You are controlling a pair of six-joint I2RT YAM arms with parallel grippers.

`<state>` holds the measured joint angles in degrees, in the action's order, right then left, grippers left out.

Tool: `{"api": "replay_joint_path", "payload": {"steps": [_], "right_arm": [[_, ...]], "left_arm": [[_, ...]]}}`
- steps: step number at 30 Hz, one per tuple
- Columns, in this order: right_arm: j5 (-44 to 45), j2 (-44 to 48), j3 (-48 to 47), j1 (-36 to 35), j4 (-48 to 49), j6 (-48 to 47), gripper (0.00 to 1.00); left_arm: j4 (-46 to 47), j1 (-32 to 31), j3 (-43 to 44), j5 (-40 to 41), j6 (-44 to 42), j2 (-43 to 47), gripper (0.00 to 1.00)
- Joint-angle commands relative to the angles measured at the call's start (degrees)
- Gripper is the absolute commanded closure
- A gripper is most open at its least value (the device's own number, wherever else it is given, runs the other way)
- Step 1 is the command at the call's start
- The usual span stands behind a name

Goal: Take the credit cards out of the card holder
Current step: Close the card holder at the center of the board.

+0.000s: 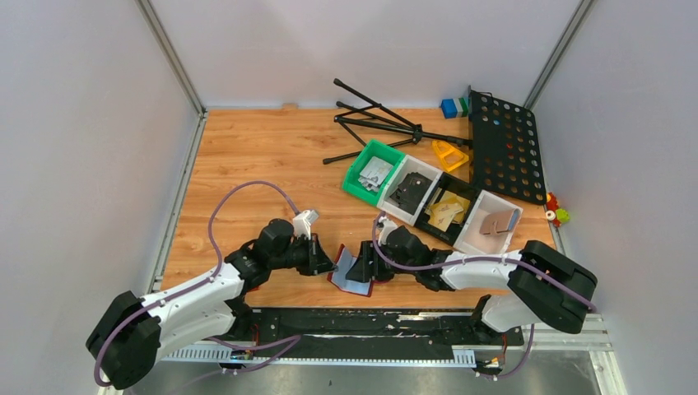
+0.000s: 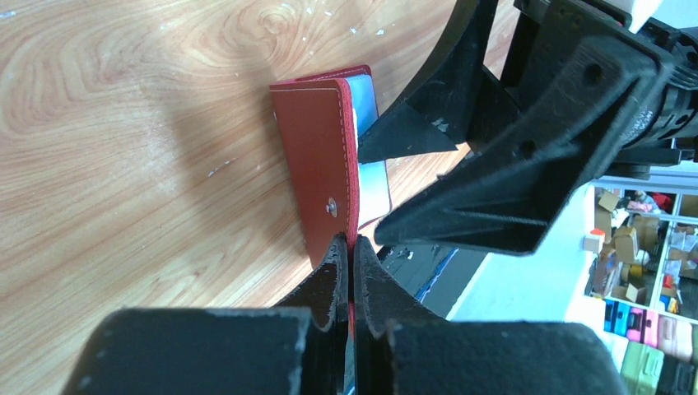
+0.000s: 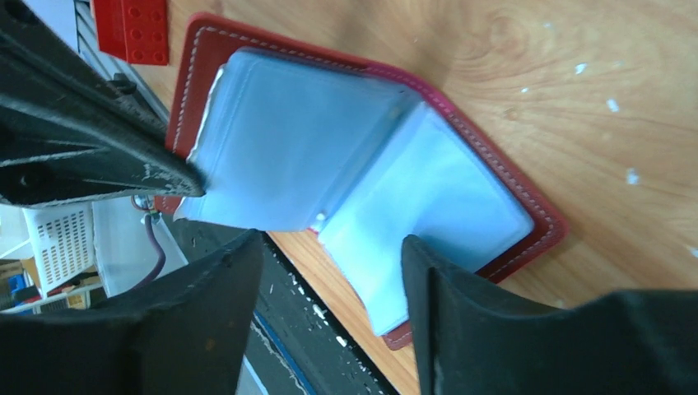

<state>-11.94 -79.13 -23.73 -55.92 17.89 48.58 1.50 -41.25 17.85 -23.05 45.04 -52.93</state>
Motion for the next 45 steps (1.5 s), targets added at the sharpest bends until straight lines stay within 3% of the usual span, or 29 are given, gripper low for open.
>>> {"api": "replay_joint_path", "payload": {"steps": [1,5,9,13,22,29,37,45], "right_arm": [[-1.0,0.6,-1.3,-1.5,3.3,0.1,0.31],[0.4,-0.6,-0.5,-1.3,6.1,6.3,0.27],[2.3,-1.3,3.8,-1.0,17.2,15.4,0.25],[1.5,-3.5,2.2,-0.8,19.0,16.6,0.18],[3.6,-5.9,3.6,0.2,23.7,21.2,0.17],[2.2,-11.4,3.6,0.7,26.8,23.2,0.33],[3.1,-12.0,4.6,0.9,25.2,23.0,0.39],[3.8,-7.8,7.5,1.3,25.8,22.9,0.58]], "left_arm": [[0.5,-0.5,1.8,0.4,-0.3,-0.1,1.00],[0.7,-0.8,1.5,0.5,0.1,0.6,0.94],[0.2,-0.8,1.2,1.0,0.2,1.1,0.89],[1.5,-0.8,0.4,0.5,0.8,0.9,0.85],[3.2,-1.0,-0.4,-1.5,0.5,1.5,0.92],[4.1,-1.1,-0.3,-2.4,0.5,1.3,0.81],[4.3,-1.1,-0.5,-2.9,0.3,2.1,0.80],[4.4,-1.3,-0.1,-2.5,0.2,0.8,0.79]]}}
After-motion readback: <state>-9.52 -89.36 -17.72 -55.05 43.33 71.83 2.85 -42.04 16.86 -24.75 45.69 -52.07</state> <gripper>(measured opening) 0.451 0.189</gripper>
